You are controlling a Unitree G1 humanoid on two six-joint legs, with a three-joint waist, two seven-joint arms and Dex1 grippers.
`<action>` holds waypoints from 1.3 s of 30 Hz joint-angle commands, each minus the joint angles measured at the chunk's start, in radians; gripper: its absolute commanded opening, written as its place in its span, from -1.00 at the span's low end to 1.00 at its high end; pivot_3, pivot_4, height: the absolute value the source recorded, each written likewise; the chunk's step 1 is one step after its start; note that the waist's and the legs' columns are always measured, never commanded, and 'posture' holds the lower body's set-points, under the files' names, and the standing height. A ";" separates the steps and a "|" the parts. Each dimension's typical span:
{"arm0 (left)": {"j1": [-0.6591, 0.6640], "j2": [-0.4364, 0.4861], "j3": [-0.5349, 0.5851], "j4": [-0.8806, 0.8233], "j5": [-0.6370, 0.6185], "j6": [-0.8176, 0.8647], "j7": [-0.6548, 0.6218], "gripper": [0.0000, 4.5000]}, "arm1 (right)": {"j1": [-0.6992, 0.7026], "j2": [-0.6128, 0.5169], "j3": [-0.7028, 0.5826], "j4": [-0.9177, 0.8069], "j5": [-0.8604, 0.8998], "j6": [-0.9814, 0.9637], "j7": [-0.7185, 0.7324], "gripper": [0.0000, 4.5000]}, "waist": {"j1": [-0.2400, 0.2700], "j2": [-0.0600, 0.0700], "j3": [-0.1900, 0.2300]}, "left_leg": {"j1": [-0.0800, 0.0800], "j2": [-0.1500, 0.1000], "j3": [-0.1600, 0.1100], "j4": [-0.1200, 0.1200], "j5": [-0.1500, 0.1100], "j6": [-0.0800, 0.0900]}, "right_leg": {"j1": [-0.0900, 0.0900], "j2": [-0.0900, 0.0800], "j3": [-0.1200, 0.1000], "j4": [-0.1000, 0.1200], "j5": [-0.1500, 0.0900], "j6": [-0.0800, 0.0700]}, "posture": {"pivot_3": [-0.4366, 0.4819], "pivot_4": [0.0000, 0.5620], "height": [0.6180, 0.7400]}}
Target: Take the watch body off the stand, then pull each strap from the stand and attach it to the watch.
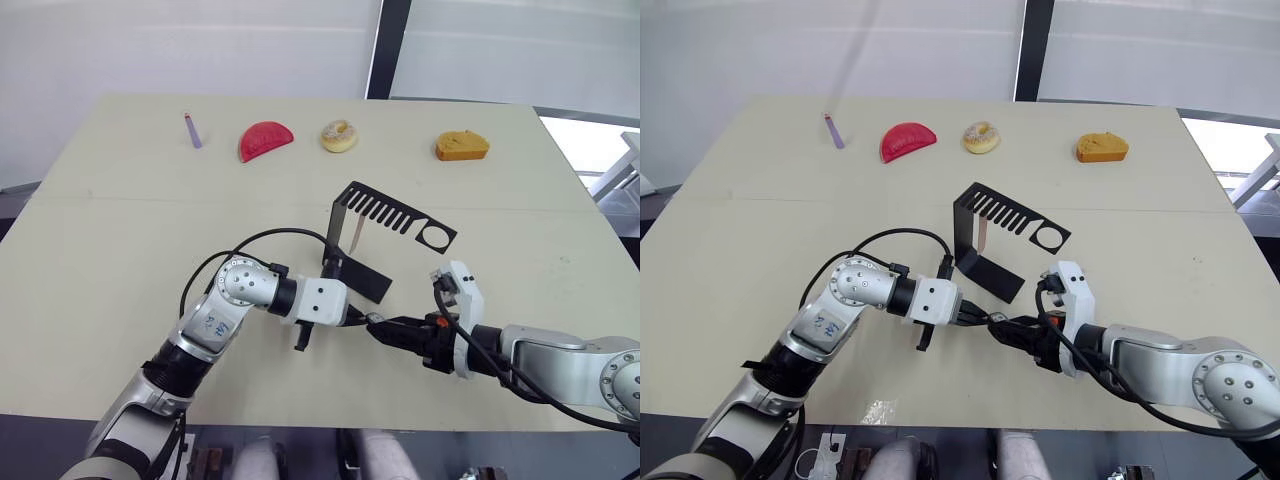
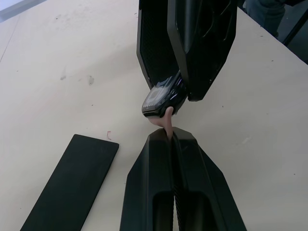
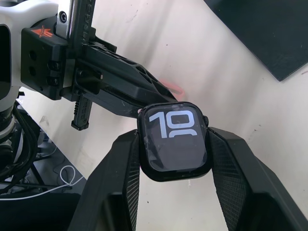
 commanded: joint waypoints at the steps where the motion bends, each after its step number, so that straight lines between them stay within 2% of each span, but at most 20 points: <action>1: -0.030 -0.045 -0.015 -0.041 -0.023 -0.022 0.022 -1.00 | -0.021 0.008 0.013 -0.074 0.040 0.010 0.049 -0.29 | 0.000 0.000 0.000 | 0.000 0.000 0.000 0.000 0.000 0.000 | 0.000 0.000 0.000 0.000 0.000 0.000 | -0.05 -0.47 0.95; 5: -0.023 -0.025 0.001 -0.061 -0.035 0.008 0.013 -1.00 | -0.018 -0.011 -0.005 -0.060 0.040 0.021 0.052 -0.29 | 0.000 0.000 0.000 | 0.000 0.000 0.000 0.000 0.000 0.000 | 0.000 0.000 0.000 0.000 0.000 0.000 | -0.05 -0.47 0.95; 8: -0.003 0.031 0.044 -0.105 -0.087 0.059 -0.026 -0.59 | -0.020 -0.049 -0.036 -0.054 0.040 0.041 0.066 -0.29 | 0.000 0.000 0.000 | 0.000 0.000 0.000 0.000 0.000 0.000 | 0.000 0.000 0.000 0.000 0.000 0.000 | -0.05 -0.47 0.95; 11: 0.042 0.157 0.149 -0.164 -0.224 0.132 -0.122 0.04 | -0.022 -0.132 -0.122 -0.079 -0.028 0.104 0.145 -0.29 | -0.008 0.001 0.001 | 0.000 0.000 0.000 0.000 0.000 0.000 | 0.000 0.000 0.000 0.001 0.000 0.000 | -0.05 -0.47 0.95; 15: 0.062 0.248 0.266 -0.185 -0.472 0.305 -0.219 0.97 | 0.014 -0.175 -0.202 -0.160 -0.327 0.115 0.357 -0.29 | -0.010 0.002 0.001 | 0.001 0.001 -0.001 0.000 0.001 -0.001 | 0.000 0.000 -0.001 0.002 -0.001 -0.002 | -0.05 -0.47 0.95; 17: 0.059 0.283 0.295 -0.180 -0.565 0.395 -0.262 0.99 | 0.047 -0.177 -0.220 -0.203 -0.506 0.077 0.496 -0.29 | -0.004 0.002 0.001 | 0.000 0.001 -0.002 0.000 0.000 -0.001 | 0.000 0.000 -0.001 0.001 -0.001 -0.001 | -0.05 -0.47 0.95; 19: 0.050 0.292 0.301 -0.174 -0.596 0.433 -0.261 0.99 | 0.080 -0.177 -0.224 -0.233 -0.668 0.019 0.623 -0.29 | 0.001 0.002 0.001 | -0.001 0.001 -0.002 0.000 0.000 -0.001 | 0.000 0.000 -0.002 -0.001 -0.001 0.000 | -0.05 -0.47 0.95; 22: 0.049 0.284 0.292 -0.172 -0.591 0.416 -0.253 0.99 | 0.132 -0.166 -0.216 -0.245 -0.889 -0.091 0.784 -0.29 | 0.002 0.002 0.001 | -0.003 0.000 -0.003 0.001 0.000 0.000 | 0.000 0.000 -0.003 -0.003 0.000 0.001 | -0.05 -0.47 0.95; 25: 0.063 0.266 0.278 -0.158 -0.549 0.355 -0.240 0.99 | 0.163 -0.128 -0.197 -0.221 -1.042 -0.185 0.874 -0.29 | 0.002 0.002 0.001 | -0.004 0.000 -0.003 0.003 -0.001 0.001 | 0.000 0.000 -0.003 -0.004 0.000 0.002 | -0.05 -0.47 0.95; 31: 0.082 0.252 0.284 -0.170 -0.556 0.350 -0.204 0.99 | 0.159 -0.057 -0.167 -0.186 -1.183 -0.249 0.984 -0.29 | -0.001 0.002 0.001 | -0.003 0.000 -0.002 0.005 -0.001 0.000 | 0.000 0.001 -0.002 0.000 0.000 0.001 | -0.05 -0.47 0.95; 39: 0.094 0.270 0.282 -0.180 -0.534 0.326 -0.183 0.99 | 0.128 0.008 -0.149 -0.174 -1.256 -0.246 1.055 -0.29 | 0.001 0.002 0.001 | -0.002 0.000 -0.002 0.007 -0.002 0.000 | 0.000 0.001 -0.002 0.002 0.000 0.001 | -0.05 -0.47 0.95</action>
